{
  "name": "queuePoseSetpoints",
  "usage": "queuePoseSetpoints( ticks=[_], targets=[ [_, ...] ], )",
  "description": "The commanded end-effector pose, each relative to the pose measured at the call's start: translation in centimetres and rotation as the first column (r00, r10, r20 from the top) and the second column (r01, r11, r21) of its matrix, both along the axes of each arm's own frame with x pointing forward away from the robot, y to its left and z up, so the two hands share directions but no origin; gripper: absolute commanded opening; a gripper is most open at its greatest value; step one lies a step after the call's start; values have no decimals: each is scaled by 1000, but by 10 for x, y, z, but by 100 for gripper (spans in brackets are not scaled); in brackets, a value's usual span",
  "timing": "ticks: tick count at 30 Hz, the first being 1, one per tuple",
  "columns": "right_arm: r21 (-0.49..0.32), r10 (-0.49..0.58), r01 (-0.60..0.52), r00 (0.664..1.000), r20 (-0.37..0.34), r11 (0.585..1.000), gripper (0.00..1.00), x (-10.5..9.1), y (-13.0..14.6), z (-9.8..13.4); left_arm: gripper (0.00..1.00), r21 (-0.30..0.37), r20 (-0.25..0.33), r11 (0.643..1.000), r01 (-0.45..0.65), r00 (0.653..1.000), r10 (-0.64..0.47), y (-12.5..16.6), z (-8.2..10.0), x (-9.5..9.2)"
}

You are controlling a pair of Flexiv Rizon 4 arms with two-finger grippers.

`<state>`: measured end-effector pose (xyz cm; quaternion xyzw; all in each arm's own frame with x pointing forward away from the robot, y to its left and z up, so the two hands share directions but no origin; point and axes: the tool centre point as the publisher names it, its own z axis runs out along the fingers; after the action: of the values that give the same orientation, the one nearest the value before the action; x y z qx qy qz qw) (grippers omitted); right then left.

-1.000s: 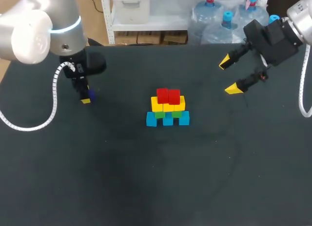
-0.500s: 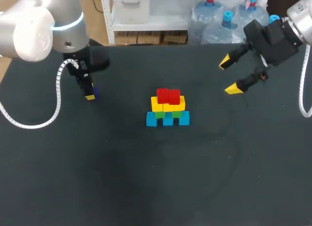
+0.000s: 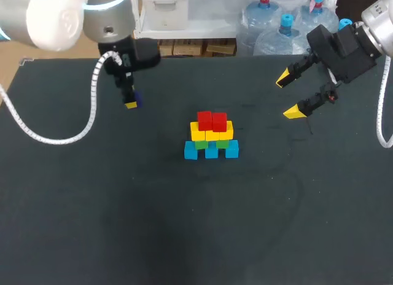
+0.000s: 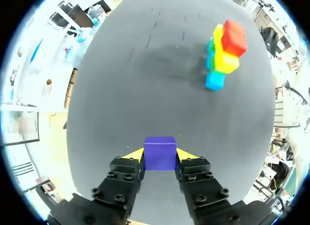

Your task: Place the blue cubes, place green cubes on the blue cubes, place the yellow cubes on the green cubes, then place the red cubes on the yellow cubes, and place purple cube on the red cubes.

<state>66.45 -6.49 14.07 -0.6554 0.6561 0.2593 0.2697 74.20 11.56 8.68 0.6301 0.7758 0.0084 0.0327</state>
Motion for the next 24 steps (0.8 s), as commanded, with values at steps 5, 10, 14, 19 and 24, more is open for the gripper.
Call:
queuePoseSetpoints(
  ticks=[5, 10, 14, 19, 24],
  targets=[
    [0, -1, 1, 1000, 1, 1000, 100, -1, 0, 0, 0, -16, 73, 999, 42, 997, -40, -29, 44, -19],
    [0, -1, 1, 1000, 1, 1000, 100, -1, 0, 0, 0, 0, 94, 998, 66, 993, -65, -44, 57, -24],
    [0, -1, 1, 1000, 1, 1000, 100, -1, 0, 0, 0, -32, 129, 995, 96, 987, -91, -50, 67, -30],
    [0, -1, 1, 1000, 1, 1000, 100, -1, 0, 0, 0, -48, 129, 992, 114, 986, -107, -51, 70, -33],
    [0, -1, 1, 1000, 1, 1000, 100, -1, 0, 0, 0, -48, 129, 992, 114, 986, -107, -51, 70, -33]
  ],
)
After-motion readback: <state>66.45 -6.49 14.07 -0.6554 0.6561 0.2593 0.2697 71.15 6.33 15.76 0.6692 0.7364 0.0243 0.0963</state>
